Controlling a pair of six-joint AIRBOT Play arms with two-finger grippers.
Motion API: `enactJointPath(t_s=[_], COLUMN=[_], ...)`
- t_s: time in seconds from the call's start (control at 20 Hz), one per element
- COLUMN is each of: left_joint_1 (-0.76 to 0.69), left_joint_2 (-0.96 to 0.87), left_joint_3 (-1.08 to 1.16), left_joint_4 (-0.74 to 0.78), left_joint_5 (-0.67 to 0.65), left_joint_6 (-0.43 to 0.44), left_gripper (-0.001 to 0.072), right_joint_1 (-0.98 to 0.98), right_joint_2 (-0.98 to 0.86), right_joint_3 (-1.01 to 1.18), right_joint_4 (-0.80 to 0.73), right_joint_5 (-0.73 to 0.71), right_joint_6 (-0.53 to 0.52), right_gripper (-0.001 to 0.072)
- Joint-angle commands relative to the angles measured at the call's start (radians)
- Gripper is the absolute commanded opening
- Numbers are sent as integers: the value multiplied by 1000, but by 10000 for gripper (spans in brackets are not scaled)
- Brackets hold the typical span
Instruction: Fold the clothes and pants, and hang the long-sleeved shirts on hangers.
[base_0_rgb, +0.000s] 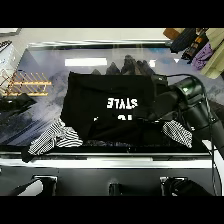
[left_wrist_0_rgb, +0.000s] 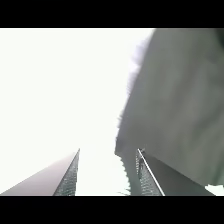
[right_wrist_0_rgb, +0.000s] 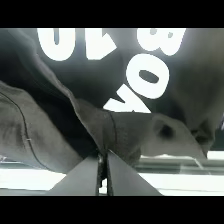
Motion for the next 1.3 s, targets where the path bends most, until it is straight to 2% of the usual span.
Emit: enactJointPath(t_s=[0.0, 0.1, 0.2, 0.3, 0.35, 0.5, 0.7, 0.9, 1.05, 1.25], left_joint_1=[183, 245, 278, 291, 295, 296, 293, 308, 328, 325], left_joint_2=[-5, -20, -39, -64, -77, -130, -221, -244, -274, -411], left_joint_3=[1, 1, 3, 26, 42, 84, 103, 110, 144, 239], left_joint_4=[20, 80, 150, 257, 313, 438, 438, 444, 445, 444], left_joint_5=[-8, 2, 27, 37, 40, 83, 101, 251, 318, 275], left_joint_6=[11, 24, 79, 82, 82, 98, 285, 292, 296, 421], left_gripper=[425, 426, 426, 587, 625, 629, 629, 628, 628, 622], right_joint_1=[1, 1, 1, 1, 1, 1, 1, 1, 1, 1], right_joint_2=[-24, -64, -103, -132, -141, -149, -150, -149, -149, -149], right_joint_3=[0, 0, 0, 0, 0, 0, 0, 0, 0, 0], right_joint_4=[11, 21, 42, 68, 75, 81, 81, 81, 81, 80], right_joint_5=[74, 90, 92, 96, 99, 116, 122, 122, 125, 130], right_joint_6=[-52, -77, -95, -103, -103, -103, -102, -100, -89, -71], right_gripper=[42, 42, 42, 42, 42, 42, 43, 43, 43, 43])
